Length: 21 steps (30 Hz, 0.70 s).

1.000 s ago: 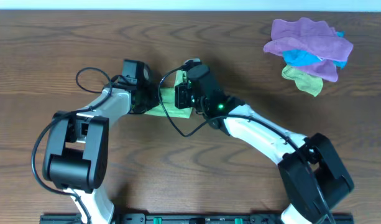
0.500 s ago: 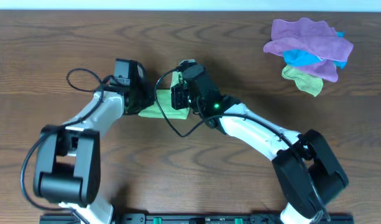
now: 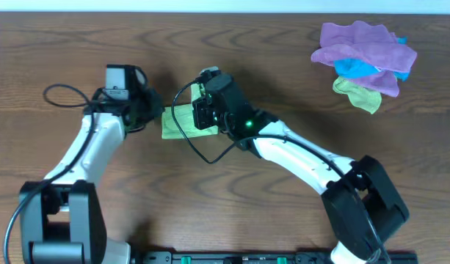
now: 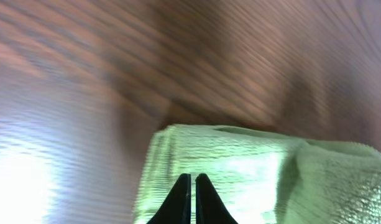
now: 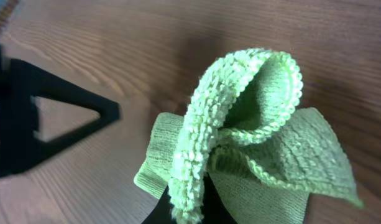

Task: Fold the cloth
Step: 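Fold the right end over toward the left gripper with the right gripper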

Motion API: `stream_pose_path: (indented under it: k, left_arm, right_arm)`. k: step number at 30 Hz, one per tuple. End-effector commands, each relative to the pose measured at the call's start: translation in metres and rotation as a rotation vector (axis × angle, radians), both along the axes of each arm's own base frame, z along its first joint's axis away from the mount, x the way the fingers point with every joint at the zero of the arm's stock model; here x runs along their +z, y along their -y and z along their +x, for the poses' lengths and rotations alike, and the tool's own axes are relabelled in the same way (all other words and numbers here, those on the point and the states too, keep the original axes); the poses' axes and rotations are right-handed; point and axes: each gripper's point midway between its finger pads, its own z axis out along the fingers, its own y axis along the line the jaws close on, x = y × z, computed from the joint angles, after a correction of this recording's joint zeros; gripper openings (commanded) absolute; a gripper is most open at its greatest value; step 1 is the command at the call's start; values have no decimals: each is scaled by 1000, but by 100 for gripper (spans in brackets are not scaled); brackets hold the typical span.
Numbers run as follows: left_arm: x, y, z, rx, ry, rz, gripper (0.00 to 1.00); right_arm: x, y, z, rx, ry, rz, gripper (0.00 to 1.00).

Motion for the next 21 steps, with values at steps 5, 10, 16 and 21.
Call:
stream_pose_path:
  k: [5,10,16,21]
  left_arm:
    - [-1,-34,-9,66,-27,55,6]
    - [-1,-43,-10,87,-32,63,6]
    - [-3,-44,-13,90,-46,69,6]
    - [-3,-45,-13,92,-47,75,6]
  right_arm:
    - [5,-22,-14,79,26,-17,1]
    - [-1,-28,-15,94,10,-40,1]
    - [-14,-46,-15,132,-20,-81,1]
    - [-23,-59,-19,163,-29,-104,1]
